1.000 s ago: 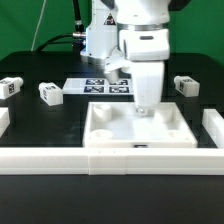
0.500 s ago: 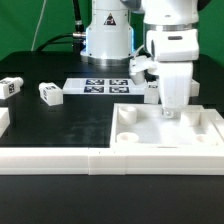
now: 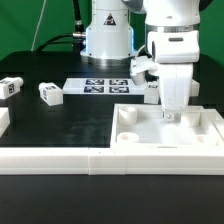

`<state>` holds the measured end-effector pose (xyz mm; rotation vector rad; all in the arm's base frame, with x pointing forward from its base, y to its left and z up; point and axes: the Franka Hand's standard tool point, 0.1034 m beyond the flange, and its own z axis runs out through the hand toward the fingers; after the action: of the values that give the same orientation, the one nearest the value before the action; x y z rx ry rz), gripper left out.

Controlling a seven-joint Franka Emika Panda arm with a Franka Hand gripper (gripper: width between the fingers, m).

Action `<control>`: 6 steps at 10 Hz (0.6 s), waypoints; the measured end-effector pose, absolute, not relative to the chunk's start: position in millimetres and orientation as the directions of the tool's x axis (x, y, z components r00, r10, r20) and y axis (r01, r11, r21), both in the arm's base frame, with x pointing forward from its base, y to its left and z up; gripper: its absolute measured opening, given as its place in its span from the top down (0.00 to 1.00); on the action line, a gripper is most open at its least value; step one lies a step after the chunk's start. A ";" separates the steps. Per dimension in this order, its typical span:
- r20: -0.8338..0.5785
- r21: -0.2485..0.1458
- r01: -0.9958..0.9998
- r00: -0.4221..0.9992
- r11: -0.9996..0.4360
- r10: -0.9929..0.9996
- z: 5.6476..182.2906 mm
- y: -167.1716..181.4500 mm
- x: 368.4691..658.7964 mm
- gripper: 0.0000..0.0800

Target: Assemble one leg

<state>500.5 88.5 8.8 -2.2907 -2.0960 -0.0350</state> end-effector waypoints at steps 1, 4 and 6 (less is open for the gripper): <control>0.041 -0.012 0.996 0.089 -0.089 0.995 8.7 88.3 500.4 0.49; 0.041 -0.012 0.996 0.090 -0.089 0.995 8.5 88.0 500.3 0.21; 0.041 -0.013 0.996 0.090 -0.089 0.995 8.3 87.9 500.2 0.19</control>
Offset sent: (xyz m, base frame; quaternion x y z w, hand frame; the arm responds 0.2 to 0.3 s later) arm 0.0000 0.0000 0.0000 0.0000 0.0000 0.0000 1.0000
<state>500.2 87.9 8.3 -2.2914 -2.0942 -0.0338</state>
